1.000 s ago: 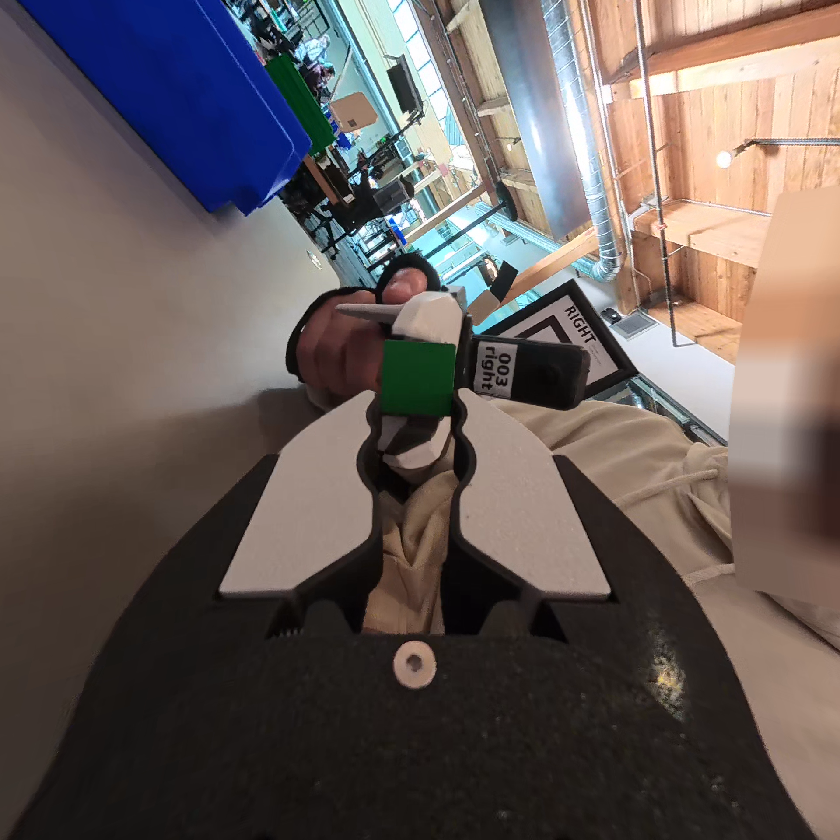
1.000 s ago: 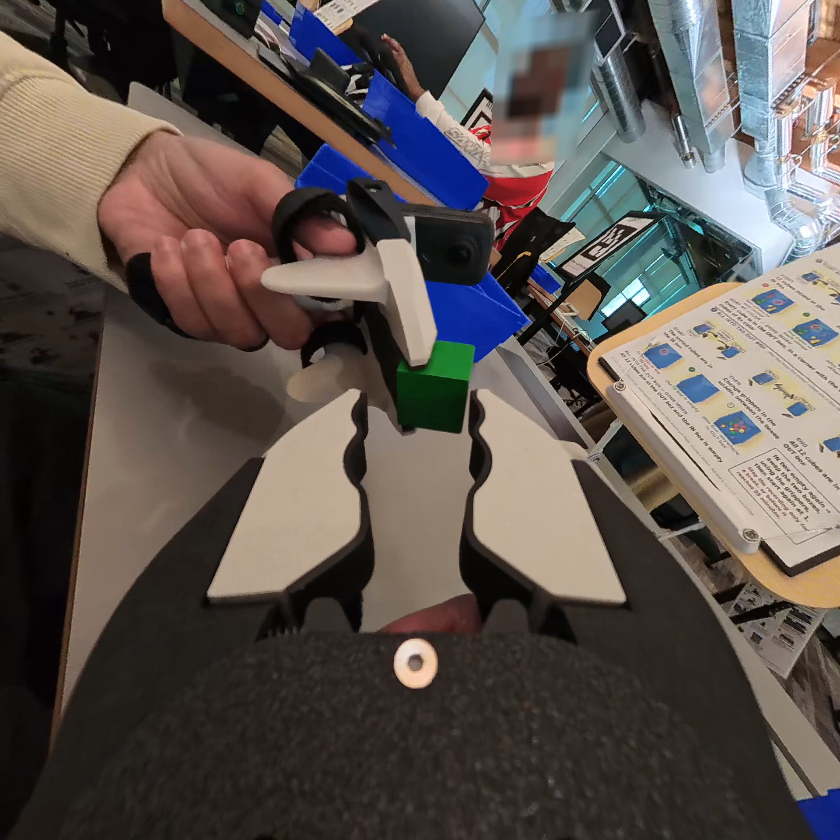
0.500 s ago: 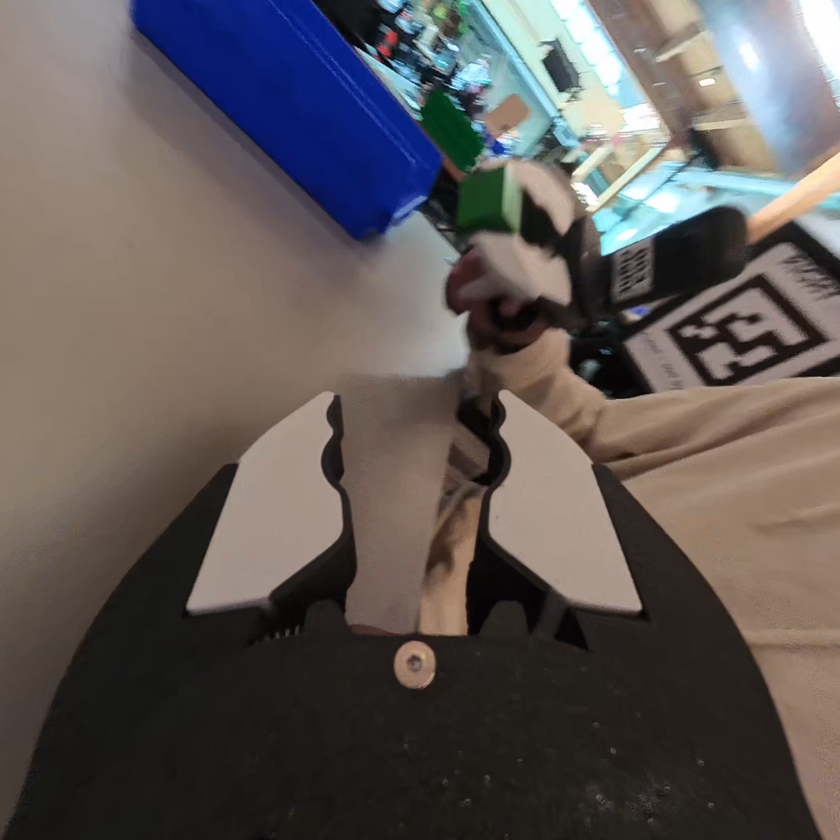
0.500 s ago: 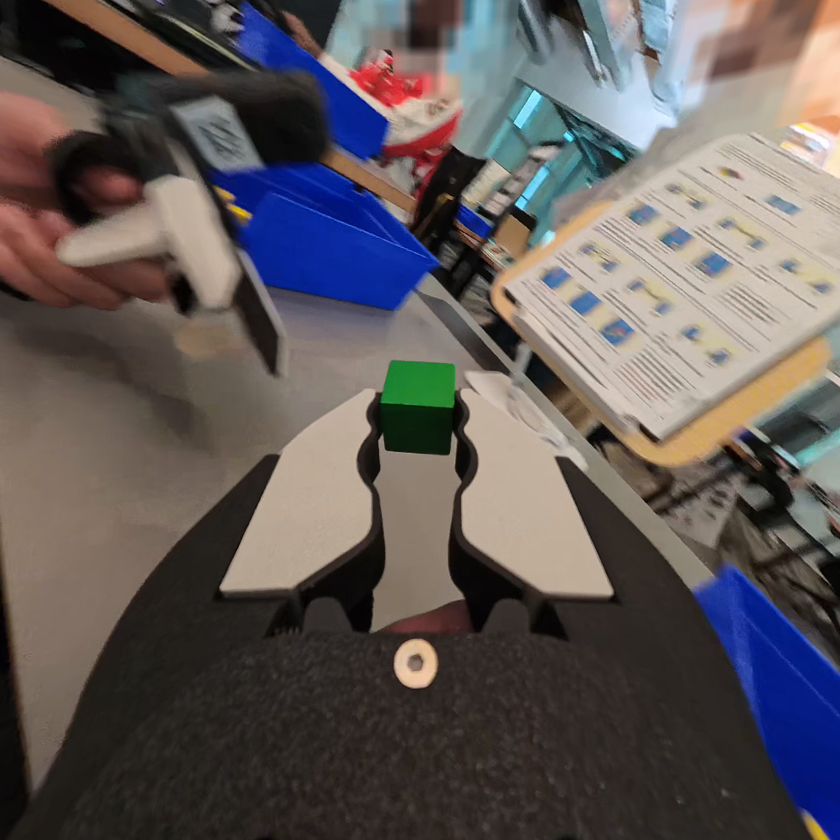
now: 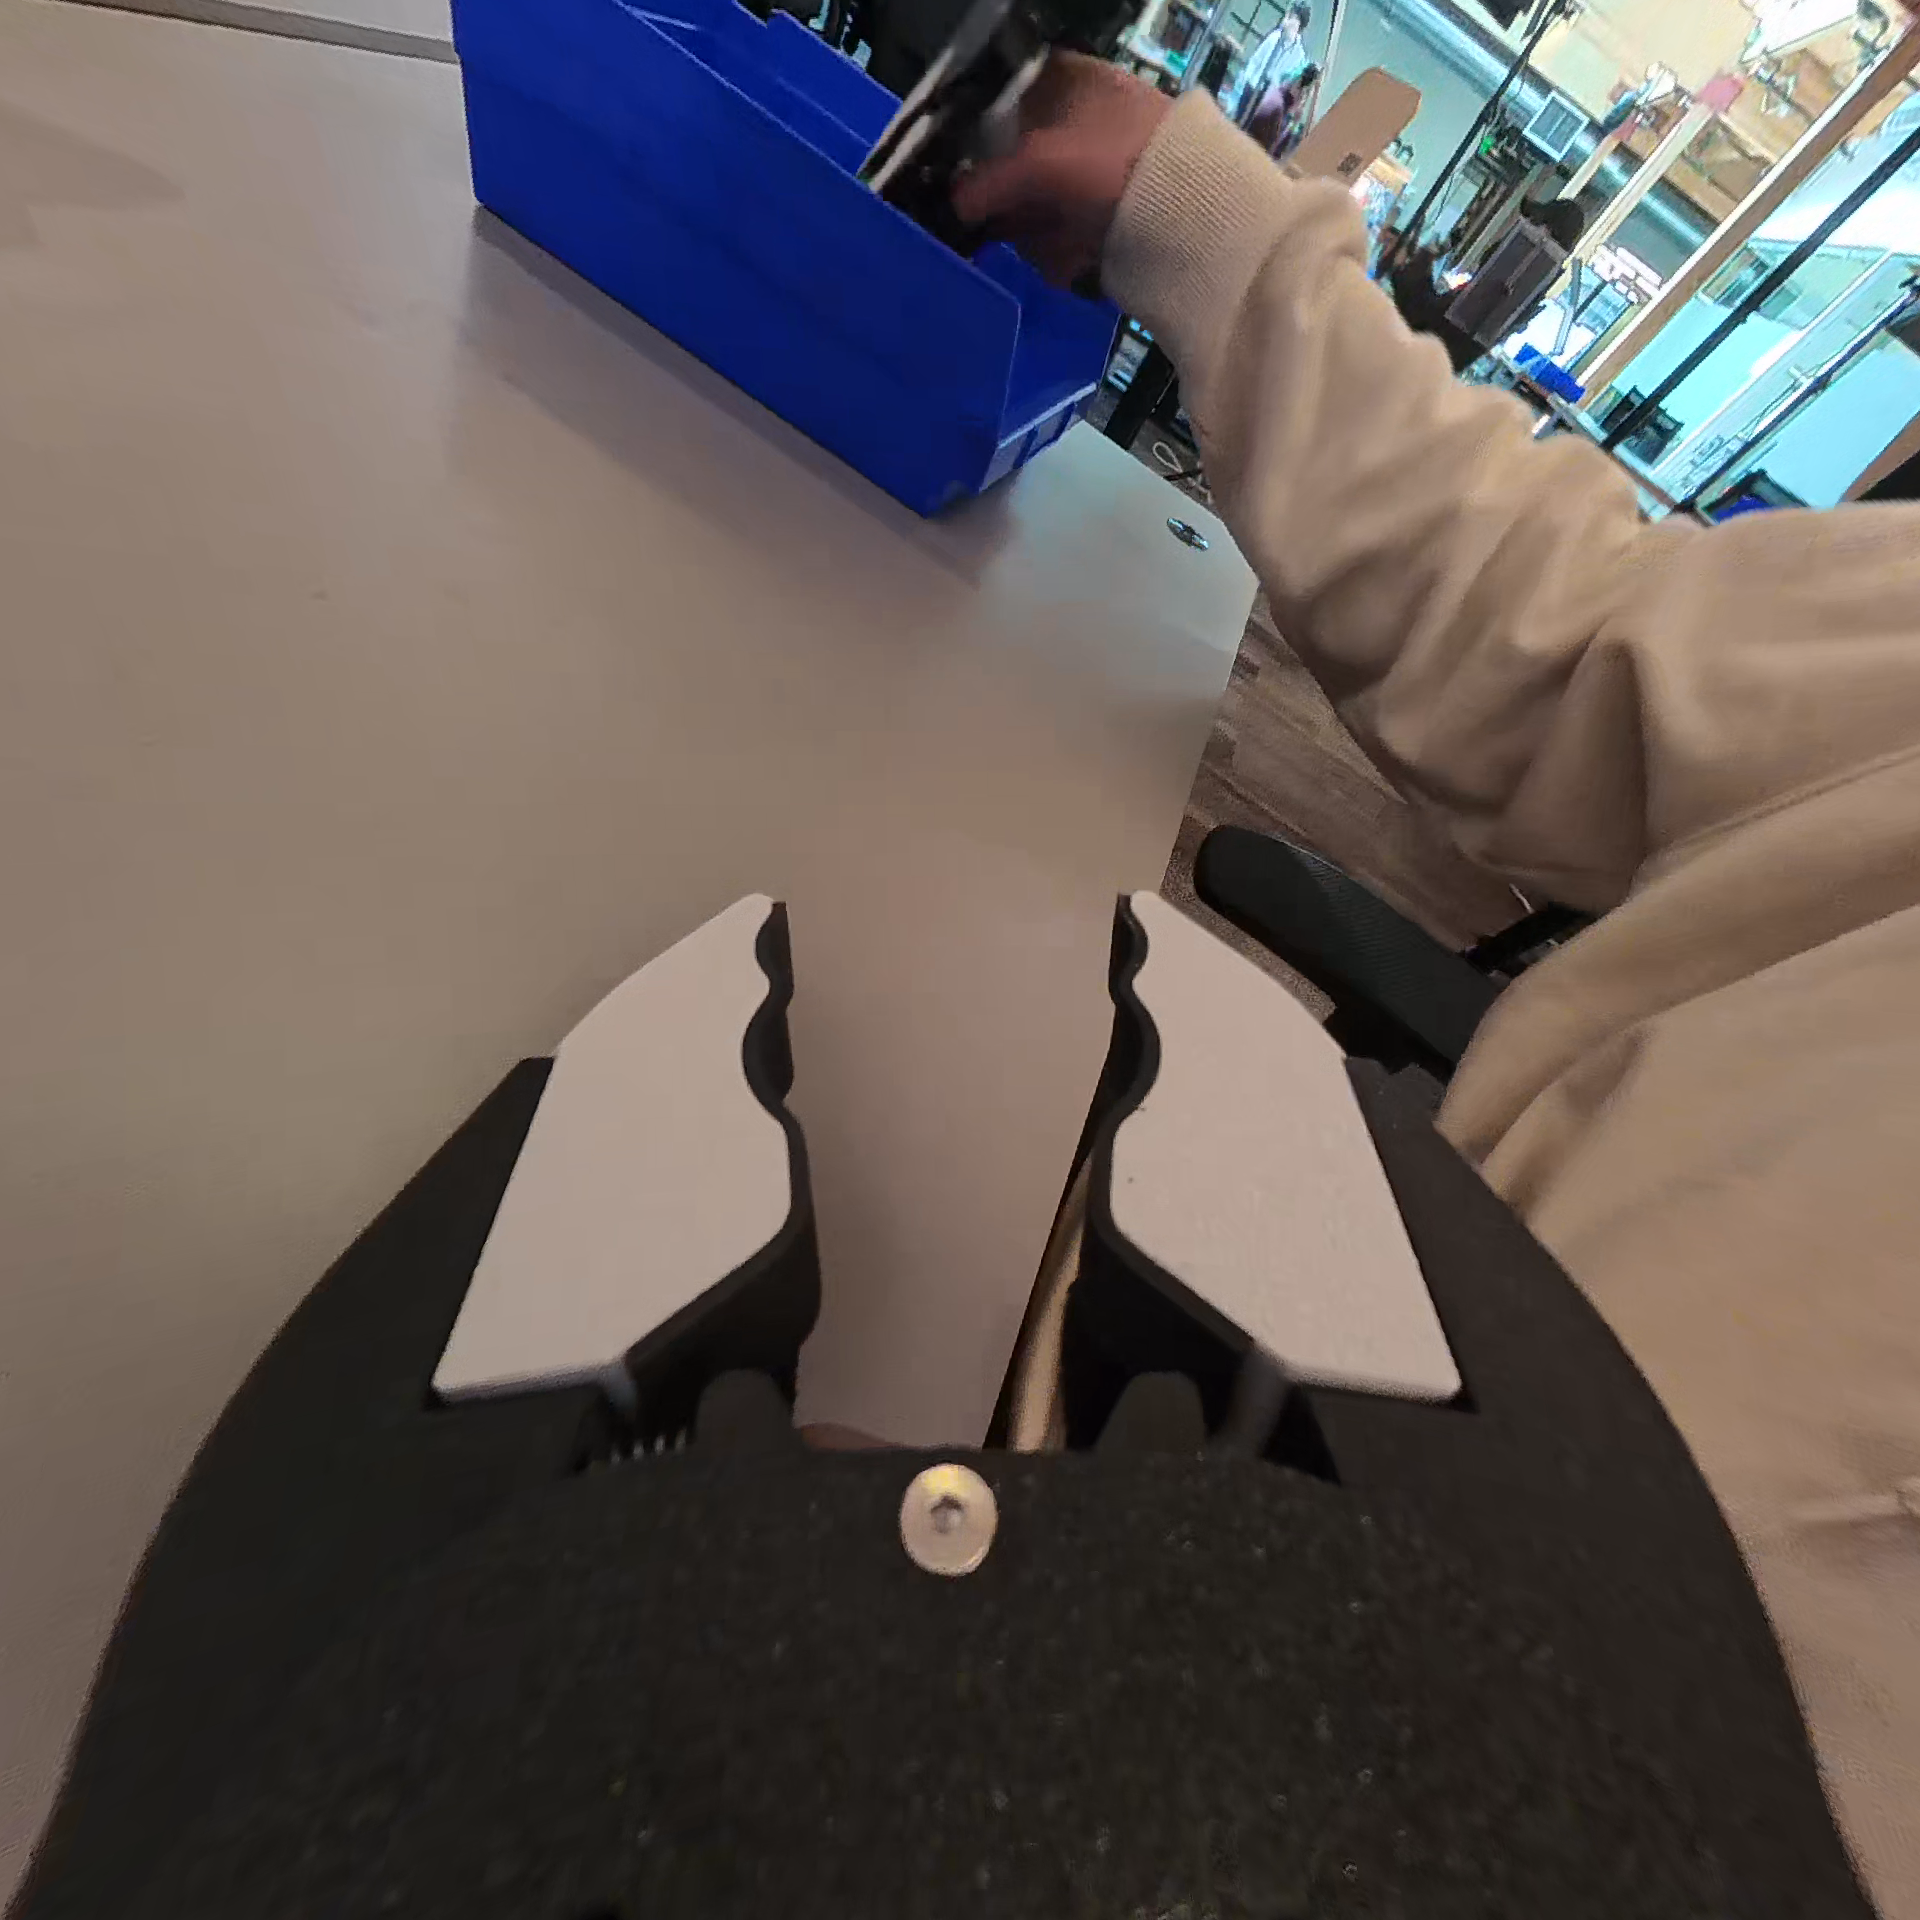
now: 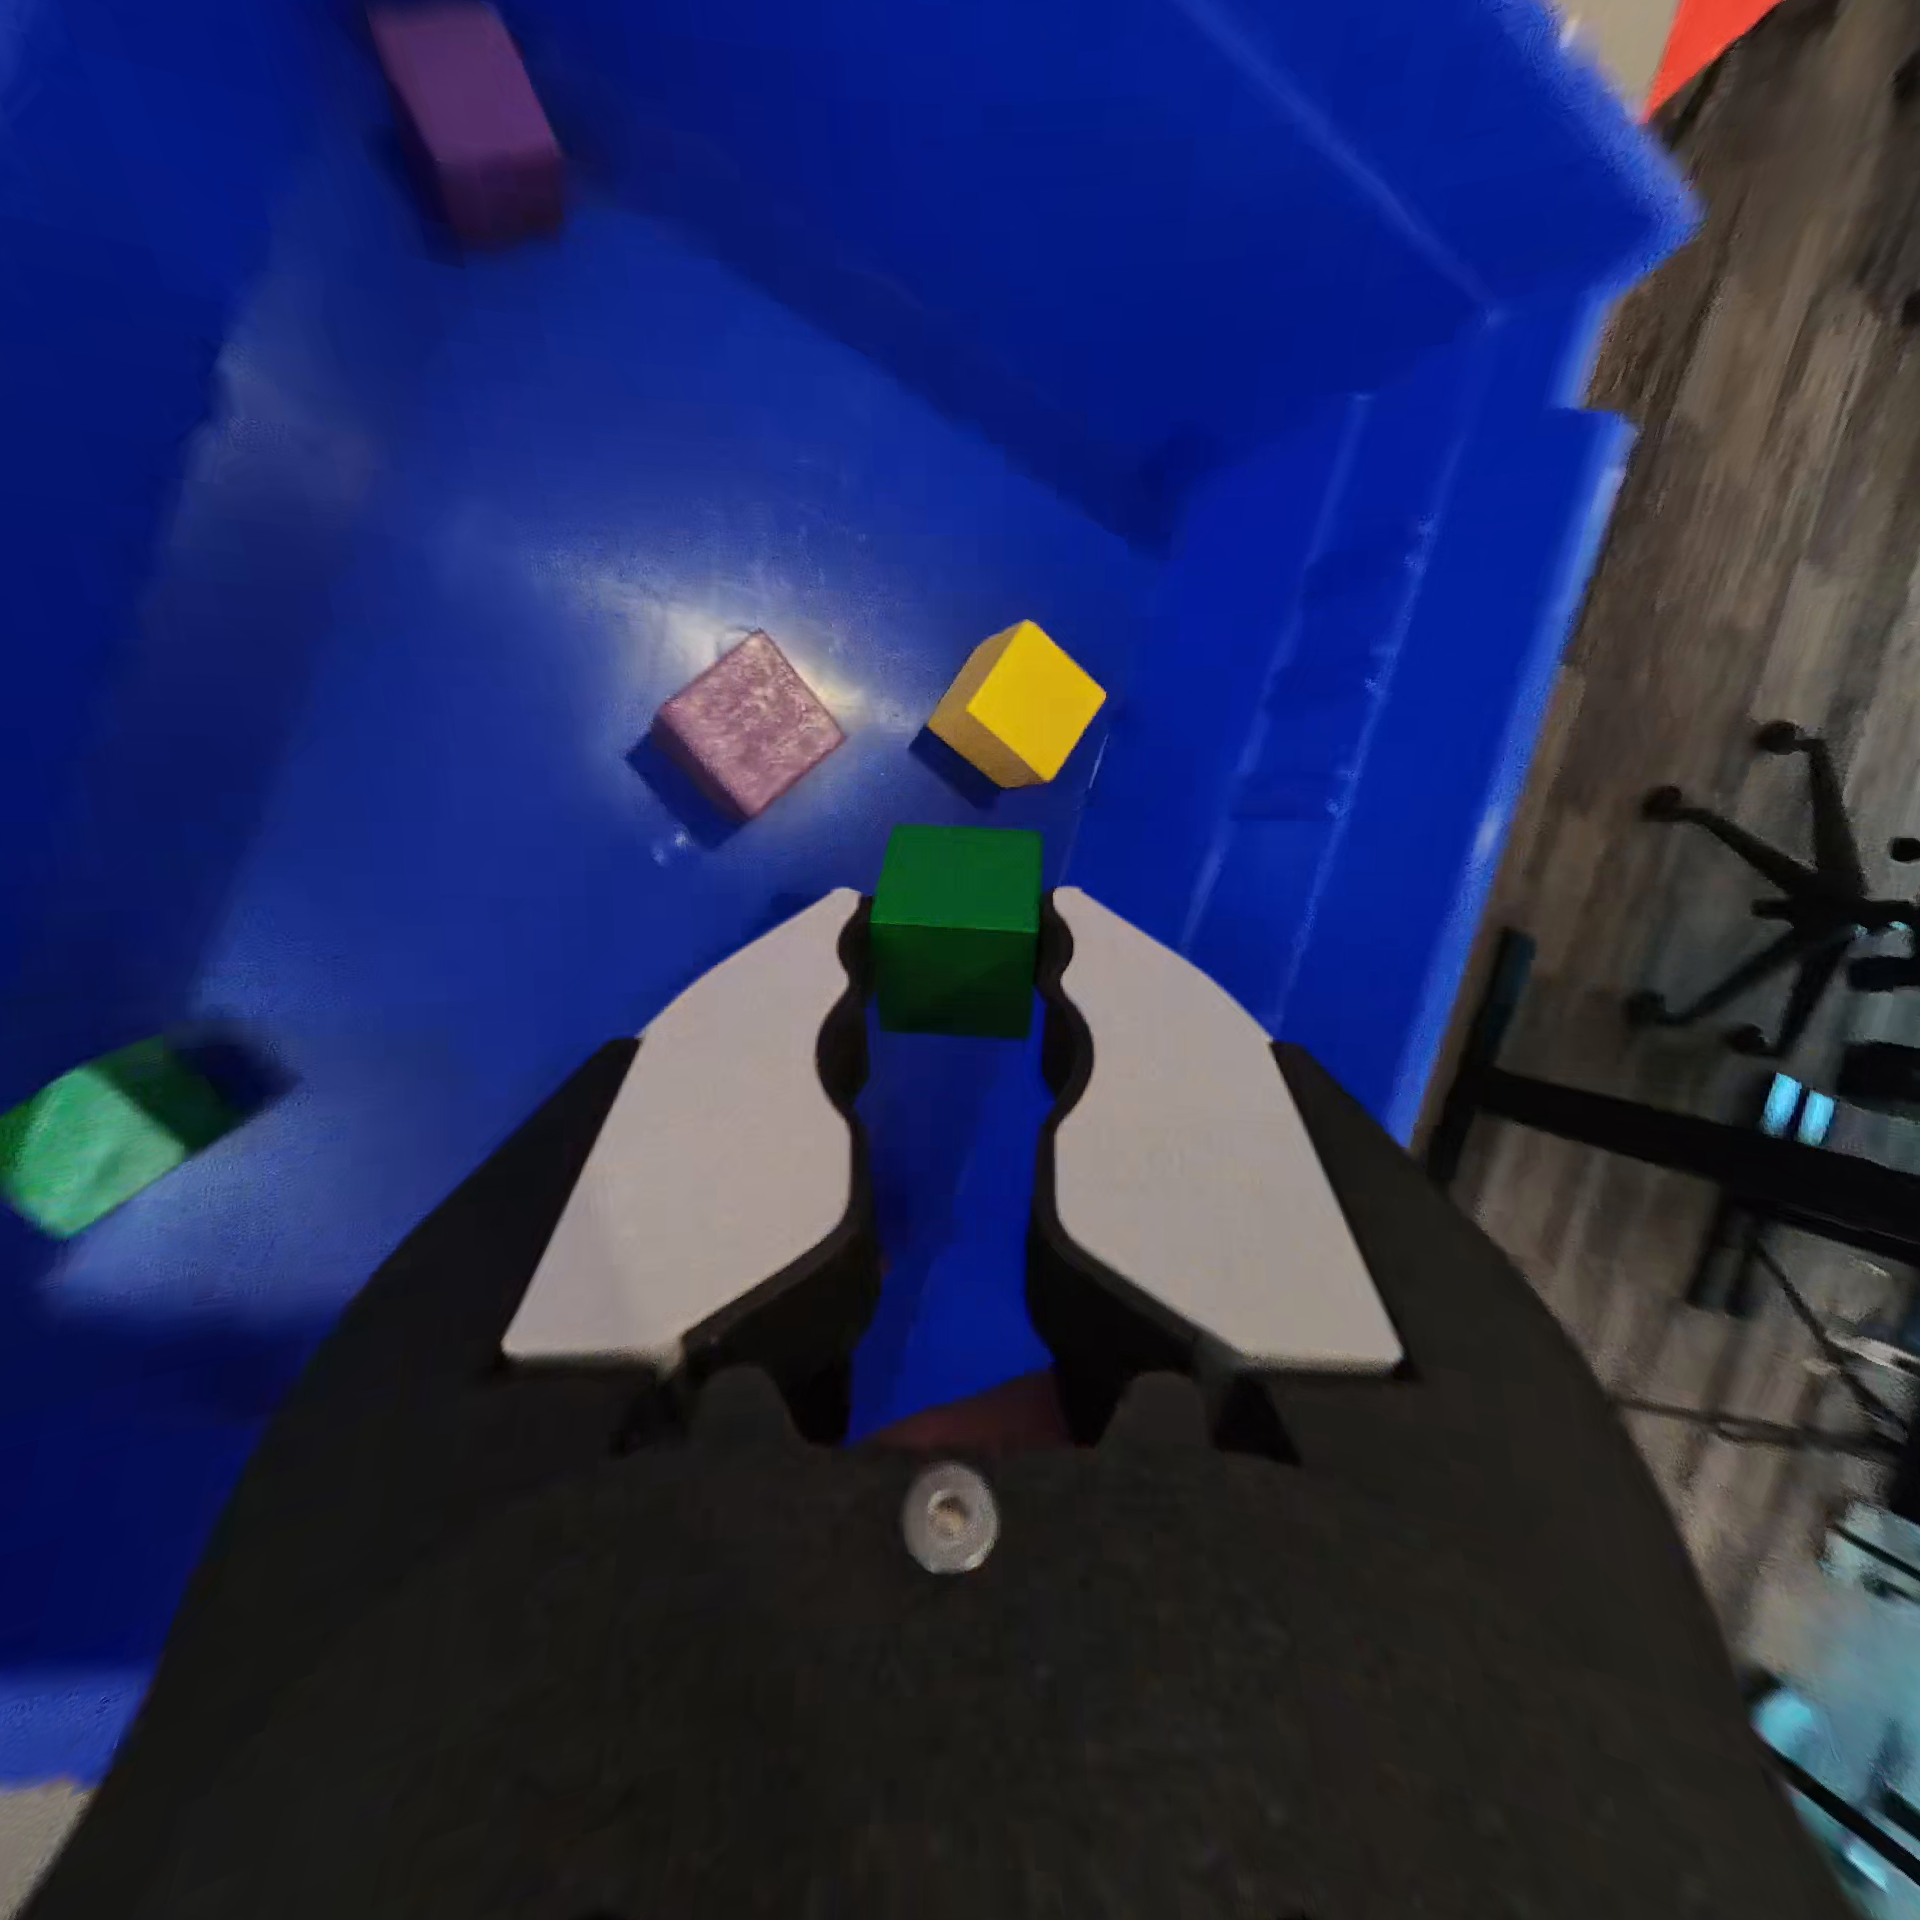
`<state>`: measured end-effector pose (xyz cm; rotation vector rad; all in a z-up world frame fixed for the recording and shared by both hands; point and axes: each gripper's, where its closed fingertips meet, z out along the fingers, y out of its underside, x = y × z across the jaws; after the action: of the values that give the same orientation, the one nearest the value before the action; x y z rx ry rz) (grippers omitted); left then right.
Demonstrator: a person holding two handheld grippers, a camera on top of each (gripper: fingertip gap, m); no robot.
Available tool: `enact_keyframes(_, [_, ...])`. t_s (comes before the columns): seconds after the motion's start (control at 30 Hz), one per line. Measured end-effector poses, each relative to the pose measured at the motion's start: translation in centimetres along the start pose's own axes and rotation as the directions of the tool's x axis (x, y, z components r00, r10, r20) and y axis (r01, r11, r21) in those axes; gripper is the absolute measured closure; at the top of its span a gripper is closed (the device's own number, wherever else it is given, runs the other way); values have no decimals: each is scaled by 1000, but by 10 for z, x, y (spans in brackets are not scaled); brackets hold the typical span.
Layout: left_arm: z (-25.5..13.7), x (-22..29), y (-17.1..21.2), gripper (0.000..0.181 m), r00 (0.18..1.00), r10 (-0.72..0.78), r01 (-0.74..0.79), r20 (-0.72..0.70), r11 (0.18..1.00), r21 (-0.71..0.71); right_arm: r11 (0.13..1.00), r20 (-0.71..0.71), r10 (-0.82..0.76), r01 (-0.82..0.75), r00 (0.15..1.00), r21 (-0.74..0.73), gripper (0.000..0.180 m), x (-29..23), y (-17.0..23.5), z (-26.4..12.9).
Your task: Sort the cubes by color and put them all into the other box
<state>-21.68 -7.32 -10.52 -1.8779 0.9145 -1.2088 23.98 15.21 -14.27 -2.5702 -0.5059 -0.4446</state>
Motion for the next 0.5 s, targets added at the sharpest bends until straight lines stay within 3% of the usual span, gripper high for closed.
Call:
enact_keyframes(0.17, [0,3,4,122,1000,17,-17,-1,1000,-13,956,-47,-116,99,992,-277,150,6,15,33])
enact_keyframes(0.23, [-2,3,5,122,1000,16,-16,1,1000,-15,944,-81,-131,100,988,-315,145,12,18,35])
enact_keyframes(0.37, [-8,-6,7,121,999,10,-10,33,1000,-9,973,-128,-109,79,986,-216,131,18,10,3])
enact_keyframes(0.43, [-12,-13,5,122,998,-8,8,59,1000,7,997,-183,-52,39,982,-71,133,20,-1,-37])
enact_keyframes(0.5, [-18,-23,1,122,994,-25,21,109,999,31,986,-162,13,14,987,167,134,-4,-20,-85])
